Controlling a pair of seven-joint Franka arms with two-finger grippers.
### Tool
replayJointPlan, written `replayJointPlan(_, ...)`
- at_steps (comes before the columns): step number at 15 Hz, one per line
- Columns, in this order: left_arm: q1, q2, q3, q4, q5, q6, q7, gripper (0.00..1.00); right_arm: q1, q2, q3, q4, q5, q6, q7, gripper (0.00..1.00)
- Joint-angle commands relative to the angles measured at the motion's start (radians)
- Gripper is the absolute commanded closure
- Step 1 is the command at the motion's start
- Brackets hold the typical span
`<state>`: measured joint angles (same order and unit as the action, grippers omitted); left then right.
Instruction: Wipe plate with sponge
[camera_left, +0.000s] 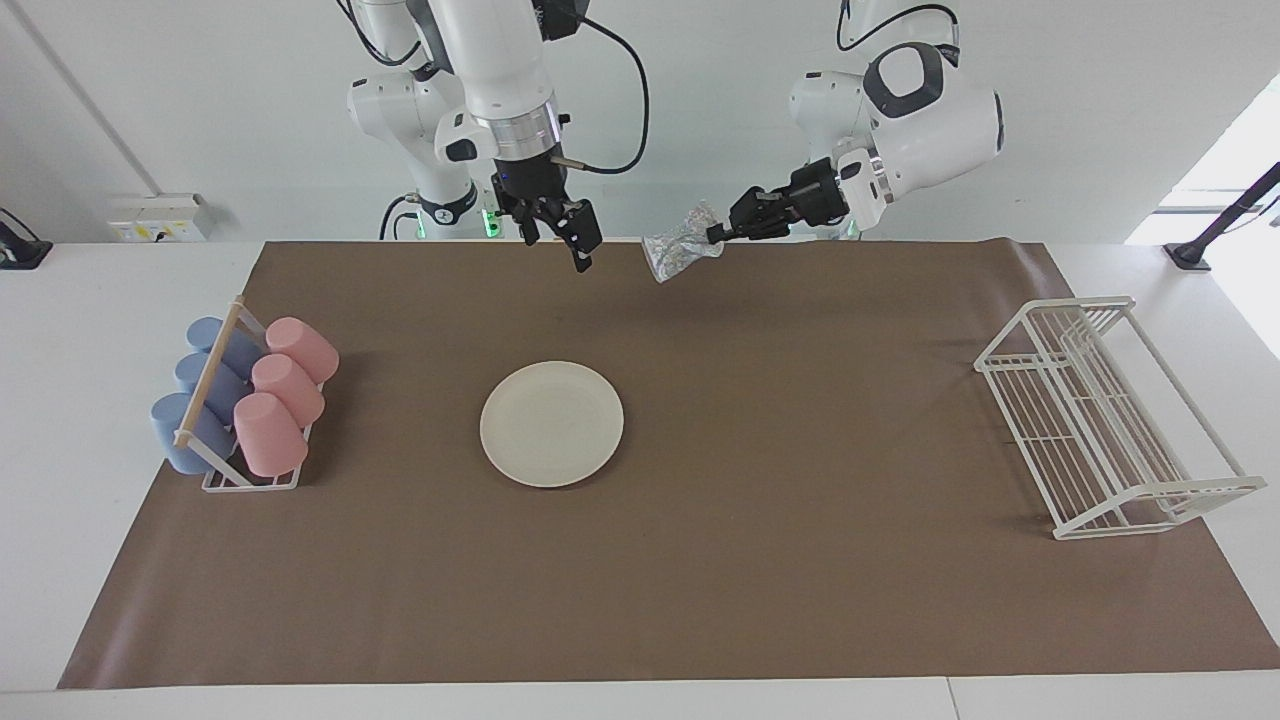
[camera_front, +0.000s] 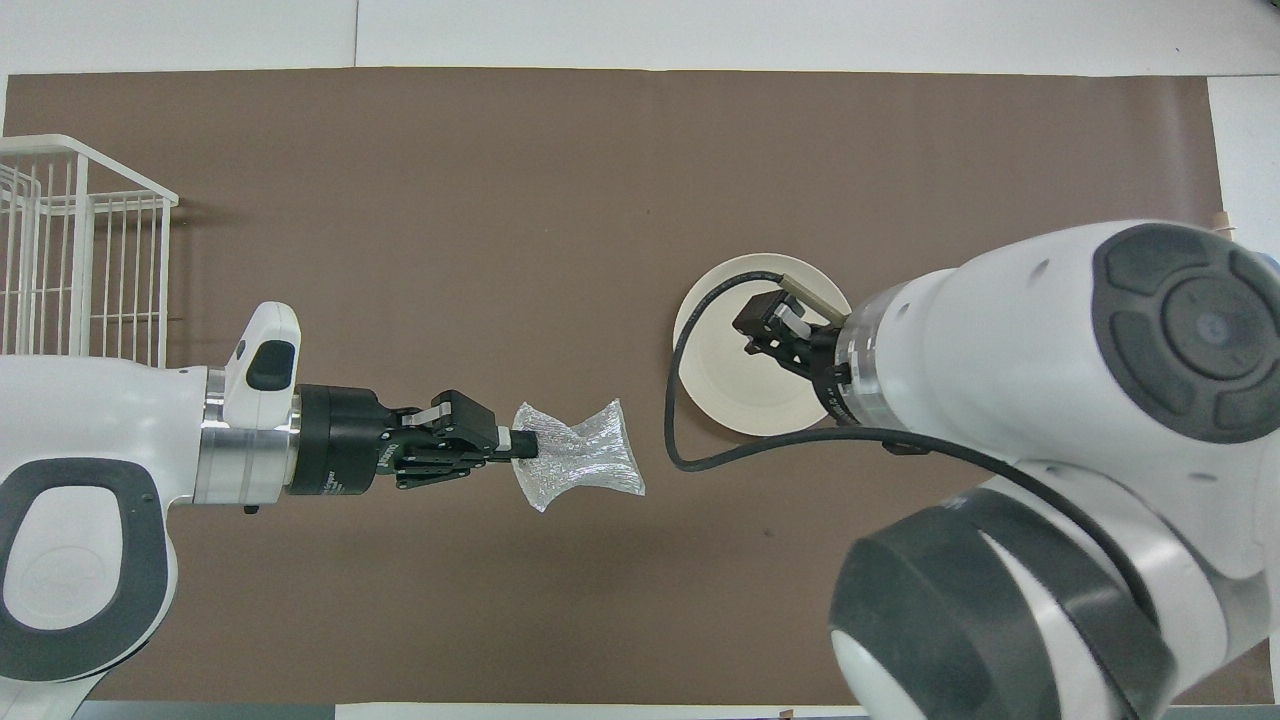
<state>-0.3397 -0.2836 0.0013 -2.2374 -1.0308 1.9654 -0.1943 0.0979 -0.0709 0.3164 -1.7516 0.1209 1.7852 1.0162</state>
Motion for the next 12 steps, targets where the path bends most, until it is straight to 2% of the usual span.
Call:
replayJointPlan(1,0.031,0.017,-0.003,0.016,0.159,-0.034,-0.011,1.00,-0.081,-0.009,0.010,0.004,-0.009,-0.033,-0.276,0.00)
replayJointPlan(5,0.080,0.104,-0.003,0.148,0.475,-0.152,-0.025,1.00,-0.214,-0.009,0.006,0.011,-0.009,-0.058,-0.614,0.00)
replayJointPlan(7,0.110,0.150,-0.003,0.217,0.610,-0.204,-0.027,1.00,-0.268,-0.009,0.006,0.011,-0.009,-0.070,-0.718,0.00)
replayJointPlan(12,0.108,0.242,-0.003,0.379,0.957,-0.362,-0.027,1.00,-0.343,0.002,-0.002,0.017,-0.012,-0.122,-0.925,0.00)
